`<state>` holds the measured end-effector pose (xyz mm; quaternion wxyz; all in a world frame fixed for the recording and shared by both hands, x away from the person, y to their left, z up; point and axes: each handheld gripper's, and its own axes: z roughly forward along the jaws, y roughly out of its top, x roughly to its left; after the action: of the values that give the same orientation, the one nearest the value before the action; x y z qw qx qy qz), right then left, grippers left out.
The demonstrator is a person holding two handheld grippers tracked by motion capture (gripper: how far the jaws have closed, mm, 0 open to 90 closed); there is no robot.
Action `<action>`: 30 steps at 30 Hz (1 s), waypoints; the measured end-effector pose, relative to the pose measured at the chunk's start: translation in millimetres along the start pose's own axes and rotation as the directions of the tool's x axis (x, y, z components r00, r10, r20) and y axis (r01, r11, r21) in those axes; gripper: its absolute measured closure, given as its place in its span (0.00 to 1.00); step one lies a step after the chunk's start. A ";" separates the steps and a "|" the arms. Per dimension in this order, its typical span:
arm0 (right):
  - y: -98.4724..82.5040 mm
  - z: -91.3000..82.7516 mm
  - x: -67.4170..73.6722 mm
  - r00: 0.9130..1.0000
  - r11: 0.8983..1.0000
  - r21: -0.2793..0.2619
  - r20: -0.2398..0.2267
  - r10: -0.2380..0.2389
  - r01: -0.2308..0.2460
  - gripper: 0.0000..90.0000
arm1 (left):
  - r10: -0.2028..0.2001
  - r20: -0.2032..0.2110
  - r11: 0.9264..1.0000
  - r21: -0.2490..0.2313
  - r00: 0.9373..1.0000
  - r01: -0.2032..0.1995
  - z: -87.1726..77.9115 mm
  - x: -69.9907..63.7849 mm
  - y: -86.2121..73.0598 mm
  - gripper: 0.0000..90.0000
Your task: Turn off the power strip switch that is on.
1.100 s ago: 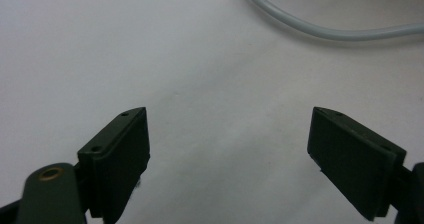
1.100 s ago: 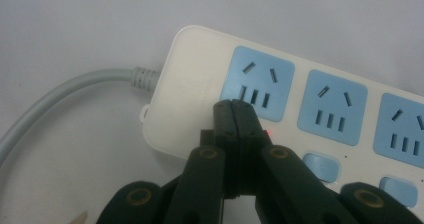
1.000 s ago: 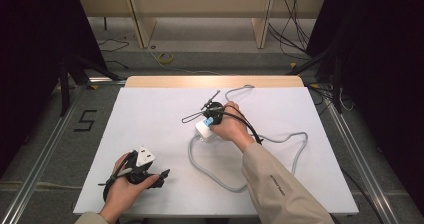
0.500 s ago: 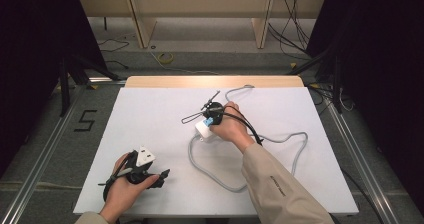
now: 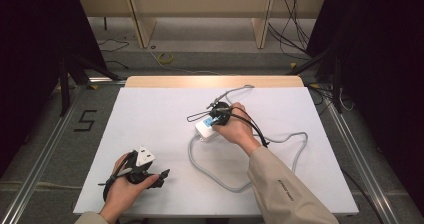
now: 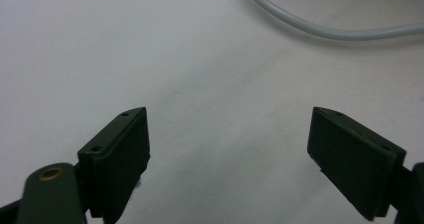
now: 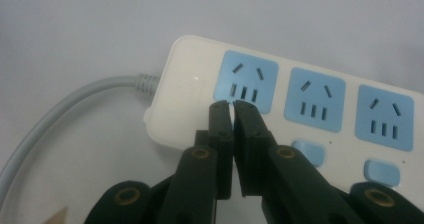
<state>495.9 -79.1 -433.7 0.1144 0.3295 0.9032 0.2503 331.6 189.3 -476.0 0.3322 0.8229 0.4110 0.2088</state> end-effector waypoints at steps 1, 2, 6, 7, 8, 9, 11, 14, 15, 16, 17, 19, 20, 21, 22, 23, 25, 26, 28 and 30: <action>-2.7 -2.5 -1.4 1.000 1.000 -0.002 -0.008 -0.007 0.007 0.95 | 0.000 0.000 1.000 0.001 1.000 0.000 0.0 0.1 -0.1 0.18; -5.4 -5.6 -1.4 1.000 1.000 0.004 -0.014 -0.001 0.001 0.94 | -0.002 0.000 1.000 0.000 1.000 0.002 0.0 -0.1 -0.2 0.19; -18.9 -16.7 -2.7 0.999 1.000 0.008 -0.033 0.010 -0.009 0.89 | 0.004 -0.001 1.000 0.006 1.000 -0.004 -0.5 0.1 -0.3 0.19; -23.1 -19.8 -3.2 0.999 1.000 0.007 -0.038 0.015 -0.014 0.88 | 0.000 -0.002 1.000 0.003 1.000 0.000 -0.5 -0.1 -0.4 0.18; -27.6 -22.9 -4.0 0.999 1.000 0.001 -0.041 0.024 -0.024 0.86 | 0.002 -0.002 1.000 0.005 1.000 -0.002 -0.6 0.0 -0.5 0.18; -32.7 -26.0 -5.1 0.999 1.000 -0.004 -0.046 0.026 -0.026 0.84 | 0.002 -0.002 1.000 0.007 1.000 -0.002 -0.7 0.1 -0.5 0.19; -44.5 -32.3 -6.8 0.998 0.999 -0.025 -0.057 0.039 -0.041 0.81 | 0.000 -0.002 1.000 0.003 1.000 0.000 -0.4 0.2 -0.8 0.19; -63.8 -41.0 -9.4 0.996 0.997 -0.055 -0.073 0.057 -0.061 0.78 | 0.002 -0.001 1.000 0.009 1.000 -0.002 0.3 0.1 -0.5 0.18; -70.3 -44.0 -10.0 0.995 0.996 -0.064 -0.077 0.063 -0.068 0.77 | 0.002 -0.001 1.000 0.009 1.000 -0.002 0.3 -0.2 -0.3 0.18; -76.7 -47.2 -10.6 0.995 0.995 -0.069 -0.078 0.066 -0.071 0.76 | 0.001 -0.001 1.000 0.009 1.000 -0.001 0.3 -0.4 -0.3 0.19; -82.9 -50.1 -10.7 0.994 0.994 -0.076 -0.080 0.072 -0.078 0.74 | -0.001 -0.001 1.000 0.009 1.000 0.001 0.4 -0.7 -0.3 0.19; -94.4 -55.6 -10.4 0.994 0.994 -0.080 -0.079 0.069 -0.075 0.72 | -0.003 -0.002 1.000 0.011 1.000 0.003 0.4 -0.7 -0.5 0.19; -100.1 -58.7 -9.9 0.994 0.993 -0.091 -0.077 0.073 -0.080 0.71 | -0.004 -0.003 1.000 0.011 1.000 0.004 0.3 -0.7 -0.6 0.19; -105.8 -61.7 -9.3 0.993 0.991 -0.100 -0.081 0.081 -0.089 0.70 | -0.006 -0.002 1.000 0.011 1.000 0.006 0.2 -0.6 -0.7 0.19; -111.5 -64.5 -8.7 0.993 0.990 -0.112 -0.085 0.078 -0.088 0.69 | -0.007 -0.003 1.000 0.011 1.000 0.007 0.1 -0.6 -0.8 0.19; -117.6 -67.1 -7.6 0.992 0.988 -0.123 -0.090 0.084 -0.094 0.69 | -0.007 -0.004 1.000 0.009 1.000 0.007 0.1 -0.4 -0.9 0.19; -130.4 -71.9 -5.6 0.992 0.985 -0.142 -0.098 0.085 -0.098 0.68 | -0.010 -0.003 1.000 0.009 1.000 0.010 0.2 -0.2 -1.0 0.19; -136.9 -74.2 -4.4 0.991 0.983 -0.156 -0.098 0.087 -0.102 0.67 | -0.010 -0.003 1.000 0.008 1.000 0.010 0.2 -0.2 -1.0 0.18; -150.3 -77.5 -2.5 0.991 0.977 -0.185 -0.098 0.092 -0.109 0.66 | -0.014 -0.001 1.000 0.003 1.000 0.014 0.4 -0.4 -0.9 0.18; -162.2 -80.1 -0.8 0.991 0.971 -0.209 -0.097 0.094 -0.113 0.65 | -0.015 0.002 1.000 0.000 1.000 0.015 0.6 -0.6 -0.5 0.18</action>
<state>379.5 -216.5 -451.2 0.0967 0.3509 0.8566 0.3658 331.3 188.8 -476.8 0.3342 0.8199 0.4169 0.2054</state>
